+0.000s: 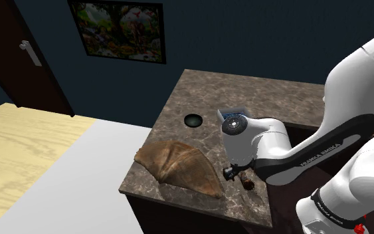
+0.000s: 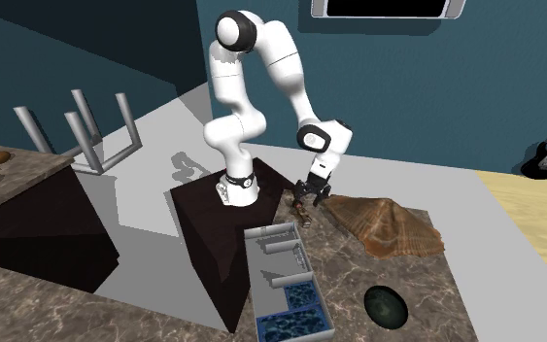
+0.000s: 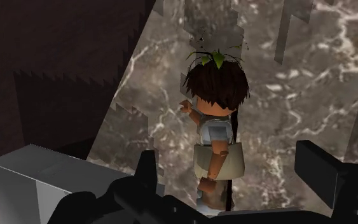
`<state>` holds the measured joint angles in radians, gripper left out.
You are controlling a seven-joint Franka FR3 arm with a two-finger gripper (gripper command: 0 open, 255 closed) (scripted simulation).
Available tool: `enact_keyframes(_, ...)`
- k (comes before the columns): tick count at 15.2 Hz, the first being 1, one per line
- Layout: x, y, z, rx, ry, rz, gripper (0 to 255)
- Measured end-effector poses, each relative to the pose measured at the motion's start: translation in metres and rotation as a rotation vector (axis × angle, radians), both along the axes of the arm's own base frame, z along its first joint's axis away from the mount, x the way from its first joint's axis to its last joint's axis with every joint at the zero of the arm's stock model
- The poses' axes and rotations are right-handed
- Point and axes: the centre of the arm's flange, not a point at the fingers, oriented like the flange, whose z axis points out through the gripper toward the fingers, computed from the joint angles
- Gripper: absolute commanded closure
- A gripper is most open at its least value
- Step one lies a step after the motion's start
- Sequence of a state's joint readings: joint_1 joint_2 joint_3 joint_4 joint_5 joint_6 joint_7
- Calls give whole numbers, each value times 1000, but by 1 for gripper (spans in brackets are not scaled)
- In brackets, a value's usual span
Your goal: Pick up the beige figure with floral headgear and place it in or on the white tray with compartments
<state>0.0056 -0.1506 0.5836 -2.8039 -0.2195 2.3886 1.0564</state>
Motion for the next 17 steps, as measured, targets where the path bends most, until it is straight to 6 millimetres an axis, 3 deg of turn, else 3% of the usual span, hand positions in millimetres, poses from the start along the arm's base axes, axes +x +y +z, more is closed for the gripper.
enact_keyframes(6, -5, -9, -28, -5, 1, -6, 0)
enact_keyframes(12, -6, -10, -32, -4, 0, -5, 0)
enact_keyframes(13, -6, -10, -32, -4, 0, -5, 255)
enact_keyframes(17, -6, -10, -32, -4, 0, -5, 255)
